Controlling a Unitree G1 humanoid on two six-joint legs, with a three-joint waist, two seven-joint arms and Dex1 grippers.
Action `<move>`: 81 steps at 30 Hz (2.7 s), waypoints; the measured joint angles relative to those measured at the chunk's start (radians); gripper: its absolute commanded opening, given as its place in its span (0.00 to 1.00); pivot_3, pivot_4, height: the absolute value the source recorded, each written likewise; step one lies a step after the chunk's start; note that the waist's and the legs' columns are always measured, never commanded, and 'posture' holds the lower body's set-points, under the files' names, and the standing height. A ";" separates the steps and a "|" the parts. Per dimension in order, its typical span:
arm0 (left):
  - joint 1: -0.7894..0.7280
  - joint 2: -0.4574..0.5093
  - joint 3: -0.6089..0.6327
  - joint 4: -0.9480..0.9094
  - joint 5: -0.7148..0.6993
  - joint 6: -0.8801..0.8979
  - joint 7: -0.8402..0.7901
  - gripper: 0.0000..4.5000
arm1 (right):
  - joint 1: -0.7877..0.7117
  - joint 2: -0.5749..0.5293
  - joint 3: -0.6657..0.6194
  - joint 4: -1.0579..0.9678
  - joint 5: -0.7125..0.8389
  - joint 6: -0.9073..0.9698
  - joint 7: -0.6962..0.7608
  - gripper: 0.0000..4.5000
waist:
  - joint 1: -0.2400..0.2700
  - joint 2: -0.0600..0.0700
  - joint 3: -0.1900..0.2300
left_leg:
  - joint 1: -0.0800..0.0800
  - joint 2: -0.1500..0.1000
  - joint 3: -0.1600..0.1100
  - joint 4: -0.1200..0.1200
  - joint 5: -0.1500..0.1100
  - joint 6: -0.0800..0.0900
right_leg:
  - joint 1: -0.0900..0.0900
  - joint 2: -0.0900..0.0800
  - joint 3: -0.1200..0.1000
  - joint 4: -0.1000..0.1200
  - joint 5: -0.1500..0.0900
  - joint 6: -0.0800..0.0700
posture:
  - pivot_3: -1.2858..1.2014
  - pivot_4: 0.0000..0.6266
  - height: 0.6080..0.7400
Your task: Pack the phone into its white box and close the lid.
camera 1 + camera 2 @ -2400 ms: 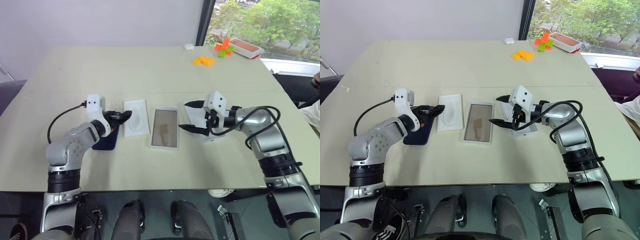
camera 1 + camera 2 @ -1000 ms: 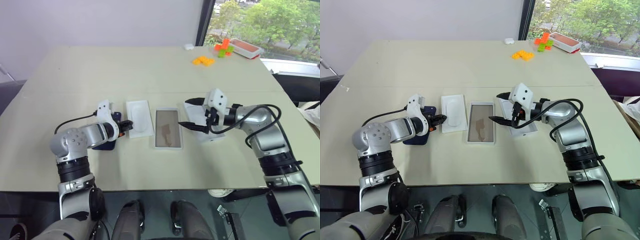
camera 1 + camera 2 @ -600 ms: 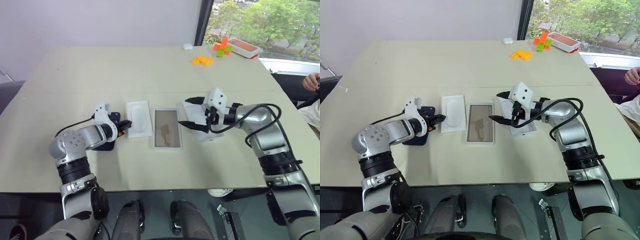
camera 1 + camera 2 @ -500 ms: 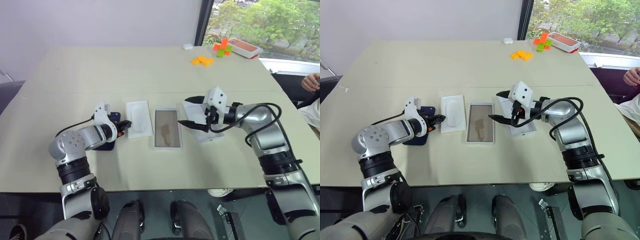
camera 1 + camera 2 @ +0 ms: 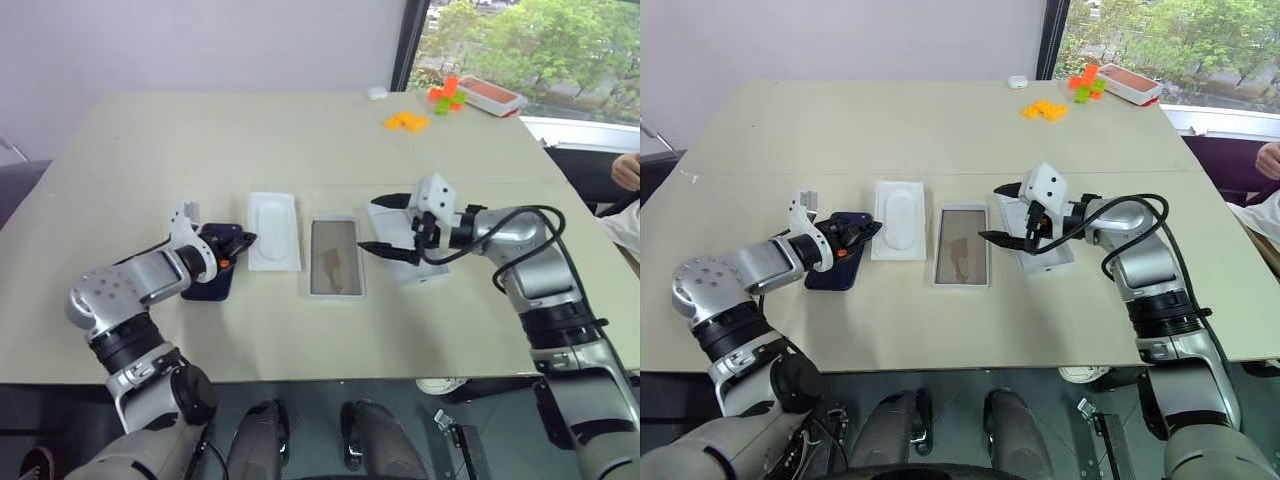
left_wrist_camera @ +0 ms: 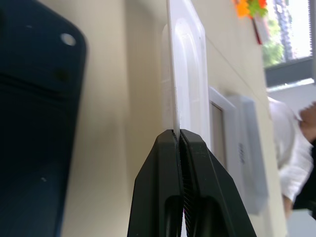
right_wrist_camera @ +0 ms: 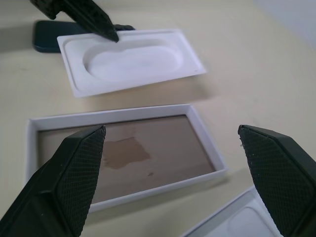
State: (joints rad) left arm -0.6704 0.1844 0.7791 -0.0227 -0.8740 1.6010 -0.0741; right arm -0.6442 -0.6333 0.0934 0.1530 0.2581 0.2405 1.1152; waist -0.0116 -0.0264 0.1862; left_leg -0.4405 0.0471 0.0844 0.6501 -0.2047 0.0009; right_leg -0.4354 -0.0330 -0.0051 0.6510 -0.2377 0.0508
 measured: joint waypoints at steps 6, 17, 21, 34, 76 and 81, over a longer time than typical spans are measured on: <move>-0.003 0.005 0.000 0.003 -0.125 0.005 0.040 0.00 | 0.037 -0.073 -0.029 0.008 0.030 0.028 0.075 1.00 | -0.001 0.000 0.000 | 0.000 0.000 0.000 0.000 0.000 0.000 | 0.001 -0.001 0.001 -0.001 0.000 0.000 | 0.52 0.24 1.00; -0.044 -0.187 -0.091 0.009 -0.160 0.005 0.195 0.00 | 0.123 -0.158 -0.065 0.022 0.041 0.017 0.147 1.00 | -0.006 -0.001 0.001 | 0.000 0.000 0.000 0.000 0.000 0.000 | 0.001 0.002 0.001 -0.003 0.000 0.000 | 0.52 0.24 1.00; -0.063 -0.168 -0.097 0.030 -0.158 0.005 0.216 0.00 | 0.123 -0.158 -0.068 0.017 0.041 0.017 0.133 1.00 | -0.004 -0.001 0.001 | 0.001 0.000 -0.002 -0.001 0.000 0.000 | 0.001 0.005 0.001 -0.002 0.000 0.000 | 0.52 0.24 1.00; -0.038 -0.220 -0.128 0.034 -0.203 0.005 0.343 0.00 | 0.123 -0.150 -0.067 0.008 0.041 0.015 0.094 1.00 | 0.001 -0.002 0.001 | 0.000 0.000 -0.001 0.000 0.000 0.000 | 0.001 0.002 0.001 -0.003 0.000 0.000 | 0.52 0.24 1.00; 0.364 0.489 -0.490 -0.228 0.147 -1.044 -0.699 0.76 | -0.039 0.141 0.315 -0.067 -0.383 0.051 -0.300 0.02 | -0.009 0.000 0.000 | -0.004 0.002 0.017 -0.020 0.002 -0.004 | -0.011 -0.013 0.001 -0.012 0.002 -0.008 | 0.52 0.24 1.00; 0.409 0.488 -0.486 -0.252 0.136 -1.043 -0.713 0.76 | -0.037 0.149 0.379 -0.017 -0.467 -0.028 -0.304 0.02 | -0.008 0.000 0.000 | -0.003 0.002 0.017 -0.018 0.003 -0.003 | -0.010 -0.010 0.001 -0.011 0.001 -0.007 | 0.52 0.24 1.00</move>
State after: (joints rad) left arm -0.2615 0.6727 0.2930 -0.2743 -0.7380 0.5580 -0.7867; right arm -0.6814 -0.4841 0.4725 0.1364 -0.2091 0.2130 0.8113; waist -0.0194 -0.0268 0.1863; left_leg -0.4439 0.0495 0.1015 0.6319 -0.2016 -0.0022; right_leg -0.4450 -0.0432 -0.0046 0.6396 -0.2365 0.0440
